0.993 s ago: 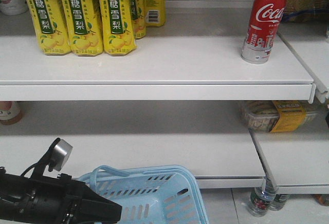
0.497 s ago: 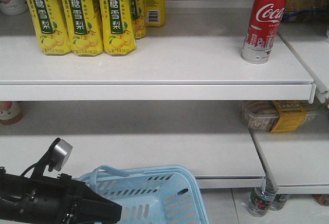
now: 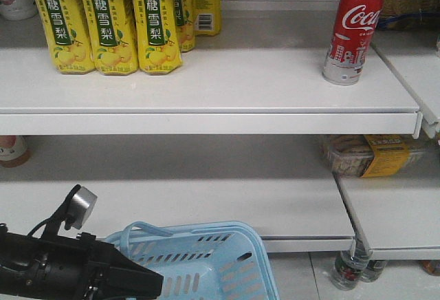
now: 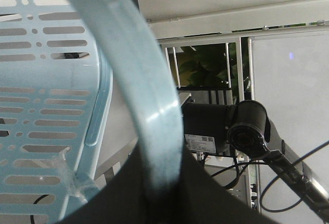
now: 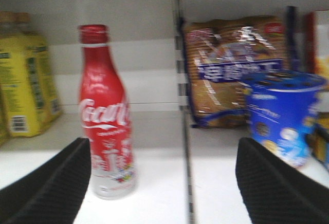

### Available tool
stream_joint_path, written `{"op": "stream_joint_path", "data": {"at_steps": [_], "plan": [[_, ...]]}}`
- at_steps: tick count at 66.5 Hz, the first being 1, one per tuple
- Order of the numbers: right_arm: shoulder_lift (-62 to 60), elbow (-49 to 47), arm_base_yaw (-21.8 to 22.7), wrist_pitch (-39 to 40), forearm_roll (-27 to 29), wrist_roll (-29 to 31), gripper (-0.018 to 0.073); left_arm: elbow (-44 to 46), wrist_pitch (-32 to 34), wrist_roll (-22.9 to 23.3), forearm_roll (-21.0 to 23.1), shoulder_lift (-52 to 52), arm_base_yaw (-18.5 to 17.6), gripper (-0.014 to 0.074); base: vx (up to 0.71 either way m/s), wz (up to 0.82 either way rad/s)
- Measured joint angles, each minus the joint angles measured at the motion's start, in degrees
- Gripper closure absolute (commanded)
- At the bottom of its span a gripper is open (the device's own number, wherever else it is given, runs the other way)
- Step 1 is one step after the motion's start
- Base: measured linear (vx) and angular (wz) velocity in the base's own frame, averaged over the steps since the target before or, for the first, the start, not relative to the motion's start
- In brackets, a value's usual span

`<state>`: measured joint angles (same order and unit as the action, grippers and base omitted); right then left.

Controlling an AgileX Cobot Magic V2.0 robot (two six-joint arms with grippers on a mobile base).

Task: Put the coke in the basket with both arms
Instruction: 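Reach the open right gripper up to the red Coca-Cola bottle, then close the right gripper on the bottle and lift it off the shelf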

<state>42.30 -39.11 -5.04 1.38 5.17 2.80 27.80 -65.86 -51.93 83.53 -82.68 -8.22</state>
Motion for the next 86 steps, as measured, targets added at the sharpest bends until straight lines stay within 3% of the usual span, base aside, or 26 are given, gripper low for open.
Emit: {"op": "stream_joint_path", "data": {"at_steps": [12, 19, 57, 86], "plan": [[6.1, -5.35, -7.9, 1.7, -0.2, 2.53, 0.0008, 0.0, 0.0, 0.0, 0.0, 0.0, 0.0, 0.0603, 0.0, 0.0], [9.85, -8.53, -9.36, 2.83, -0.2, 2.97, 0.0008, 0.0, 0.0, 0.0, 0.0, 0.0, 0.0, 0.0603, 0.0, 0.0], [25.37, -21.05, -9.23, 3.43, -0.2, 3.03, 0.0008, 0.0, 0.0, 0.0, 0.0, 0.0, 0.0, 0.0603, 0.0, 0.0], [30.65, -26.33, -8.62, 5.51, -0.2, 3.17, 0.0008, 0.0, 0.0, 0.0, 0.0, 0.0, 0.0, 0.0603, 0.0, 0.0]]}}
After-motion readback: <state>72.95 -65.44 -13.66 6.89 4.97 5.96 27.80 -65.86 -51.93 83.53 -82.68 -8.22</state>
